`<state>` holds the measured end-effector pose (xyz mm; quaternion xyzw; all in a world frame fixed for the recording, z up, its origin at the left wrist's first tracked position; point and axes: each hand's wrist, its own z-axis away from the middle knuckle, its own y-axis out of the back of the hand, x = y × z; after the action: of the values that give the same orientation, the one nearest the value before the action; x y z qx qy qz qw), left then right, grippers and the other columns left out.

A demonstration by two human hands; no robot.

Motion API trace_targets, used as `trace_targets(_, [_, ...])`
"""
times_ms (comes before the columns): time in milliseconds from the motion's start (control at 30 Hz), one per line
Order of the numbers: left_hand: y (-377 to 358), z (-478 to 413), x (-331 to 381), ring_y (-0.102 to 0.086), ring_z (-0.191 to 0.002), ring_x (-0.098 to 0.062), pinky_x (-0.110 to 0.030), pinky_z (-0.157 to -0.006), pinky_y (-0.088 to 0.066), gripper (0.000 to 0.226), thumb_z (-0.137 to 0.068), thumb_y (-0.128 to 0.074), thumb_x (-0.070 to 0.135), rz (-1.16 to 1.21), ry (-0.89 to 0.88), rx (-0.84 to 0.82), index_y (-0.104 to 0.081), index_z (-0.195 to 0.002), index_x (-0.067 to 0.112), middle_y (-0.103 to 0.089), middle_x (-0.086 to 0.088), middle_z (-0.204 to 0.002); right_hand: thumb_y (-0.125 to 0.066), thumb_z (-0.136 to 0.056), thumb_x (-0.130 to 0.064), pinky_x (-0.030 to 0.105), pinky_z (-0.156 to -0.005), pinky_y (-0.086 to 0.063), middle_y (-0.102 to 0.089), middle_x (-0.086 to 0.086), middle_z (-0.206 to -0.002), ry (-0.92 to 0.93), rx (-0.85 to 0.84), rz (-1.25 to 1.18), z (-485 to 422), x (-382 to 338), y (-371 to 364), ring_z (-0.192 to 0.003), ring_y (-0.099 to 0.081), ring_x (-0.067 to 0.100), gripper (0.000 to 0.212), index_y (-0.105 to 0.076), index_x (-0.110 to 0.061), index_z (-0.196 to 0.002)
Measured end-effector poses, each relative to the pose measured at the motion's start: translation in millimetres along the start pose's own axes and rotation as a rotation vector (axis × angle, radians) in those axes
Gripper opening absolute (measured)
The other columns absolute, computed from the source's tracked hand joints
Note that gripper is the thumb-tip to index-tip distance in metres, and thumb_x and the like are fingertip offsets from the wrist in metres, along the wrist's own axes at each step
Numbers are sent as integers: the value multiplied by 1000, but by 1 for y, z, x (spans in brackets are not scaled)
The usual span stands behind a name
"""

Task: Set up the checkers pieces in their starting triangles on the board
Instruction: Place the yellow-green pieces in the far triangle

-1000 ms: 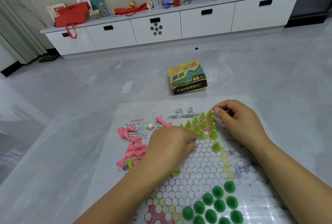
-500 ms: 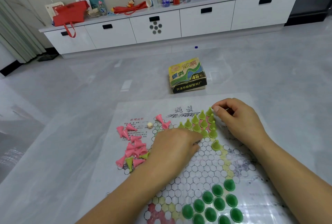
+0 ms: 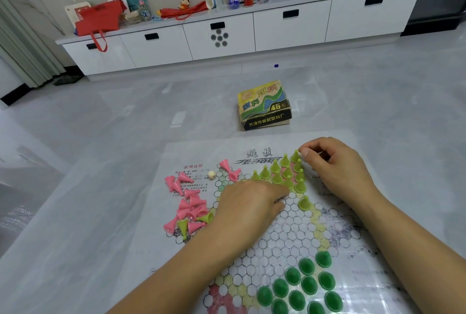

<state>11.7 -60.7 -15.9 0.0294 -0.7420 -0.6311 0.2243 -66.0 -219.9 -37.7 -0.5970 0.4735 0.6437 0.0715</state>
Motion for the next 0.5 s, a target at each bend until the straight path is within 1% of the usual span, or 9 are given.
trace_targets(100, [-2, 0, -1, -61, -89, -20, -33, -72, -49, 21, -91, -47, 26, -12, -2, 8, -62, -99, 15, -69, -3, -94, -54, -88, -25, 30, -71, -44, -62, -5, -91, 5, 0, 5, 0, 0, 0, -78, -55, 12, 12, -65, -21, -87])
trace_targets(233, [2, 0, 1, -61, -92, -19, -35, -78, -51, 21, -91, -48, 26, -1, 12, -33, -63, -100, 15, -70, -3, -98, -54, -88, -25, 30, -72, -45, -62, -5, -91, 9, 0, 10, 0, 1, 0, -77, -55, 12, 12, -65, -21, -87])
trace_targets(267, [8, 0, 2, -61, -91, -18, -34, -80, -50, 20, -90, -50, 27, 25, 27, -40, -64, -100, 17, -70, -1, -98, -54, -88, -25, 31, -72, -45, -62, -4, -91, 9, 0, 10, 0, 1, 0, -77, -55, 12, 12, -65, -21, -87])
trace_targets(333, [25, -1, -2, -60, -84, -10, -27, -82, -48, 19, -89, -53, 30, 91, 101, -20, -65, -102, 25, -70, 7, -93, -54, -88, -25, 29, -71, -44, -62, -5, -92, 7, -2, 7, 0, 1, 0, -77, -54, 11, 12, -65, -21, -87])
trace_targets(367, [37, -2, -8, -58, -77, -7, -24, -79, -46, 17, -88, -55, 30, 116, 155, 4, -66, -101, 26, -68, 10, -85, -54, -88, -25, 28, -70, -43, -62, -5, -92, 9, -3, 10, 0, 1, 0, -76, -54, 10, 12, -65, -21, -87])
trace_targets(433, [63, -2, -28, -57, -66, -4, -22, -68, -44, 8, -85, -60, 27, 166, 273, 85, -68, -87, 27, -61, 15, -68, -53, -89, -25, 27, -67, -42, -62, -5, -91, 13, -5, 15, 0, 1, 0, -75, -53, 8, 12, -65, -21, -87])
trace_targets(500, [86, 2, -55, -56, -62, -3, -22, -61, -41, 7, -82, -64, 25, 156, 378, 130, -65, -75, 26, -59, 15, -63, -54, -88, -25, 27, -67, -42, -62, -5, -92, 14, -4, 17, 0, 0, 0, -75, -53, 9, 13, -65, -20, -87])
